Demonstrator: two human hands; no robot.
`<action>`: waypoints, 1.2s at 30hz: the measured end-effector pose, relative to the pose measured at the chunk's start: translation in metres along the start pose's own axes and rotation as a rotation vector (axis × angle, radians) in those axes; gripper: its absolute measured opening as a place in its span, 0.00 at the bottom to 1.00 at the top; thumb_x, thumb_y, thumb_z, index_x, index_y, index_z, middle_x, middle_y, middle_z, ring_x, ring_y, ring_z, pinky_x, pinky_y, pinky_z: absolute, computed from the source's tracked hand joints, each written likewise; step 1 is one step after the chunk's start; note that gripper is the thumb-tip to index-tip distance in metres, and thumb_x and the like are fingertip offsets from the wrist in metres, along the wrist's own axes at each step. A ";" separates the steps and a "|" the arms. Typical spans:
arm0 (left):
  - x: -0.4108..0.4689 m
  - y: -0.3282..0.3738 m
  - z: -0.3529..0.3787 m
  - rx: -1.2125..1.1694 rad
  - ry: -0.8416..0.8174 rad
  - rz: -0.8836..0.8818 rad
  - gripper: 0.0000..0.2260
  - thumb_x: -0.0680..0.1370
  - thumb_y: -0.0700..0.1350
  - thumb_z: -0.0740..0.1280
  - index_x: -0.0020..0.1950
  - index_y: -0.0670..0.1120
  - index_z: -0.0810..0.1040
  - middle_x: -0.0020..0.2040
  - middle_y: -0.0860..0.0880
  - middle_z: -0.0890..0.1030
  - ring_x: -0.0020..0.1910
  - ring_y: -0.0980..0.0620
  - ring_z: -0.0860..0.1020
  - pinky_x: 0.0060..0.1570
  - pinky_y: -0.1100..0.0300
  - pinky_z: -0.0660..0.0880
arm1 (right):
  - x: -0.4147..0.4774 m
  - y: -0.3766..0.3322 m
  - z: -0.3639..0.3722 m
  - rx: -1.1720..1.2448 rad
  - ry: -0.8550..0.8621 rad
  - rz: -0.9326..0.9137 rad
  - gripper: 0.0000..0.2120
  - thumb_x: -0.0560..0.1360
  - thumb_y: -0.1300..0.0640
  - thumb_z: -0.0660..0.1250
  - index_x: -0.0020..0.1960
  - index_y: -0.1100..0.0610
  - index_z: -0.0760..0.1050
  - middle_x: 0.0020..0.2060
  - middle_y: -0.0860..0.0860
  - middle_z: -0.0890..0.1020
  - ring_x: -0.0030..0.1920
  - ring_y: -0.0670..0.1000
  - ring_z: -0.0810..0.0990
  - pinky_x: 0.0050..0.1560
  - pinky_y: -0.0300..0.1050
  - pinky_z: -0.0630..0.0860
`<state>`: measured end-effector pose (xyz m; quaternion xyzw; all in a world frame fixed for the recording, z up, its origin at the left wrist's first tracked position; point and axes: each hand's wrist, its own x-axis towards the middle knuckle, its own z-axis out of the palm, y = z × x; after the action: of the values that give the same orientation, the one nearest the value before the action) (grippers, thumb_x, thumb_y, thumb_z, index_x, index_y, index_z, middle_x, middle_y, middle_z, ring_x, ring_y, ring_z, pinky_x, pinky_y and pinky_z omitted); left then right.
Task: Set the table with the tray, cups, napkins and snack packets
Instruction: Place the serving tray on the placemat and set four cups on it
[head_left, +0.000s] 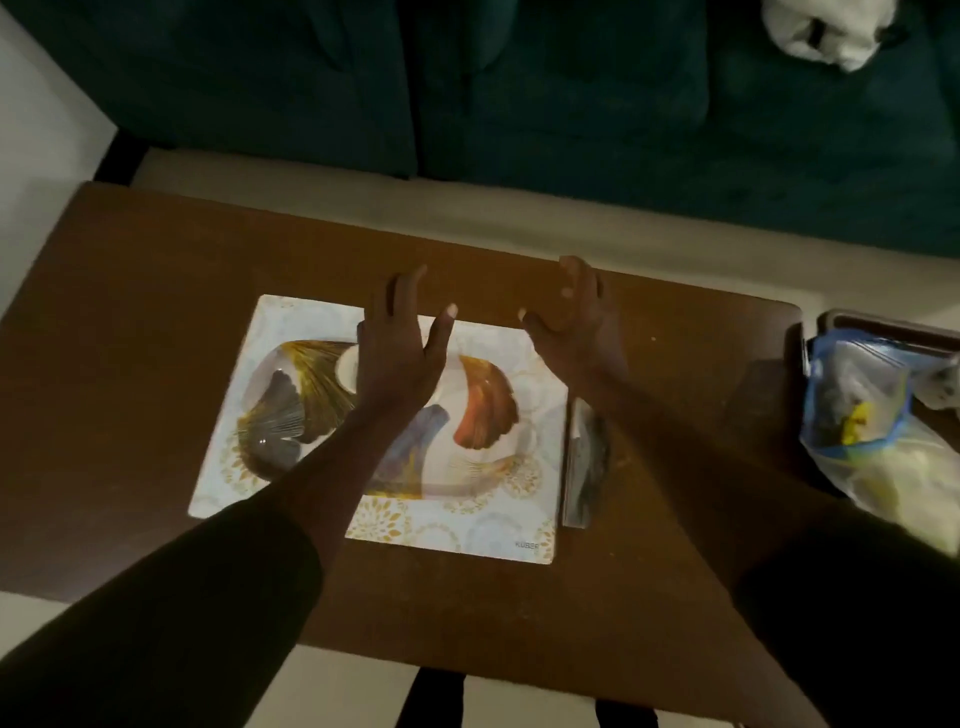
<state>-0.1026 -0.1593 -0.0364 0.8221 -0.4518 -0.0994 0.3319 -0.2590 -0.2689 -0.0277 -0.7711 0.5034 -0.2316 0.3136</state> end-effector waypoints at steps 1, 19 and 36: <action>-0.001 0.017 0.010 -0.023 0.000 0.031 0.23 0.80 0.54 0.61 0.71 0.45 0.67 0.67 0.44 0.73 0.64 0.46 0.74 0.60 0.47 0.75 | 0.004 0.006 -0.013 0.017 0.025 0.025 0.30 0.73 0.52 0.70 0.71 0.55 0.63 0.69 0.54 0.68 0.66 0.53 0.73 0.55 0.40 0.73; -0.112 0.383 0.315 -0.265 -0.466 0.304 0.24 0.75 0.44 0.69 0.70 0.45 0.69 0.62 0.43 0.77 0.59 0.42 0.76 0.60 0.60 0.70 | -0.111 0.350 -0.375 -0.178 0.373 0.494 0.13 0.72 0.59 0.64 0.56 0.58 0.73 0.53 0.56 0.79 0.54 0.58 0.77 0.51 0.46 0.72; -0.106 0.504 0.462 -0.157 -0.648 0.051 0.40 0.71 0.44 0.75 0.77 0.46 0.57 0.73 0.44 0.68 0.71 0.44 0.67 0.66 0.52 0.68 | -0.064 0.468 -0.421 -0.089 0.204 0.496 0.36 0.64 0.45 0.73 0.67 0.57 0.66 0.63 0.55 0.75 0.60 0.55 0.75 0.48 0.46 0.70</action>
<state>-0.7180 -0.4716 -0.0814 0.7083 -0.5450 -0.3818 0.2357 -0.8621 -0.4545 -0.0733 -0.6101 0.7154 -0.2019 0.2743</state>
